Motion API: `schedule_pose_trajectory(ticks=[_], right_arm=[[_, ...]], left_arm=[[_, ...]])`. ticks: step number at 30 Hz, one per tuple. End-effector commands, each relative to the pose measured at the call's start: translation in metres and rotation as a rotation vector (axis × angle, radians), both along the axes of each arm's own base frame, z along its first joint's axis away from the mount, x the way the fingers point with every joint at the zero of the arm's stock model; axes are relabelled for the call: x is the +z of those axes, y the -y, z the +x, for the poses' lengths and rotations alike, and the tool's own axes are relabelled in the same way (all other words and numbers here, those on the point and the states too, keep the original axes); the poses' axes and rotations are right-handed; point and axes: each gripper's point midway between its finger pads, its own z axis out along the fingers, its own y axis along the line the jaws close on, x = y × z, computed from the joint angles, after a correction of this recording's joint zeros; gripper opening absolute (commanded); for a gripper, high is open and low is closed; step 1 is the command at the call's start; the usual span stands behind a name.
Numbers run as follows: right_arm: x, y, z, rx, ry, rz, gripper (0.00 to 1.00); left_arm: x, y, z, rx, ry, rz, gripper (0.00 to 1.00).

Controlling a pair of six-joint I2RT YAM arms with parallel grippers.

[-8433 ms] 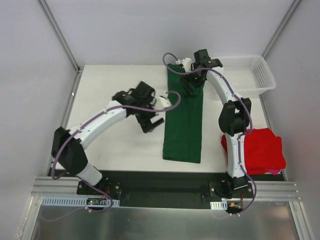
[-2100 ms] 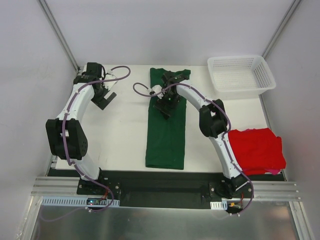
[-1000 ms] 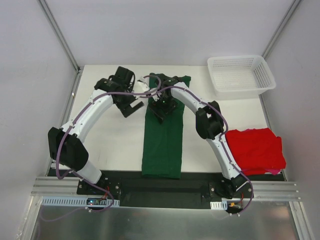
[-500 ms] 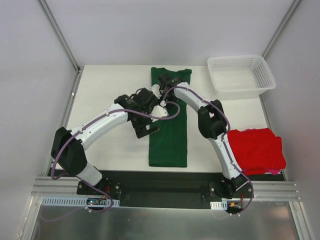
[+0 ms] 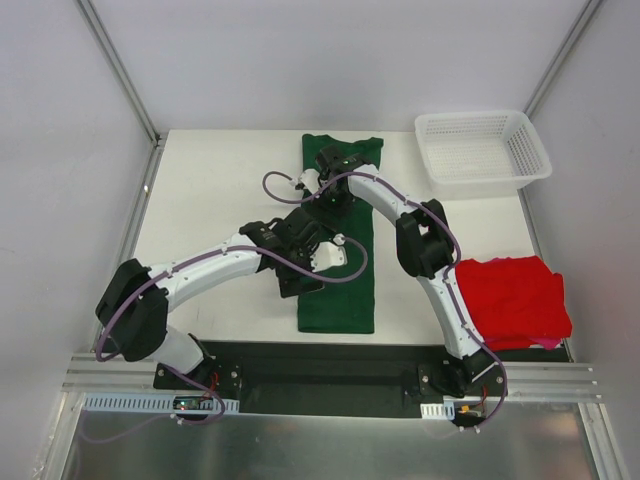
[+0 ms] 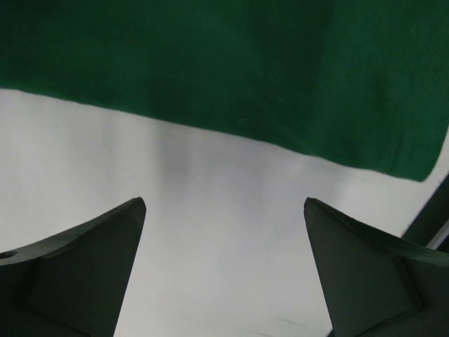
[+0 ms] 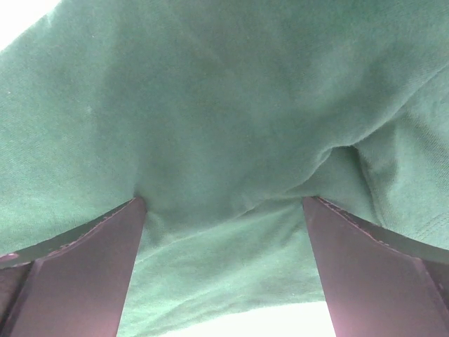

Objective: Fold and stack the t-shirts

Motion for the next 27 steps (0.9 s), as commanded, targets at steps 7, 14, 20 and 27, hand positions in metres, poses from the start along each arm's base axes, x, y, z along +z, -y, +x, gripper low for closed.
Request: schedule_pose_trajectory(ticks=[7, 14, 20, 27], right_arm=[[-0.008, 0.007, 0.013, 0.031, 0.039, -0.034, 1.0], [-0.006, 0.005, 0.018, 0.028, 0.055, -0.03, 1.0], [-0.009, 0.003, 0.021, 0.016, 0.065, -0.03, 0.97], [-0.007, 0.0, 0.024, 0.014, 0.071, -0.015, 0.97]], left_arm=[[0.027, 0.075, 0.031, -0.107, 0.105, -0.161, 0.97], [0.027, 0.096, 0.016, -0.128, 0.056, -0.197, 0.97], [0.026, 0.103, -0.002, -0.106, -0.003, -0.215, 0.98], [0.006, 0.102, -0.021, -0.088, -0.086, -0.196, 0.97]])
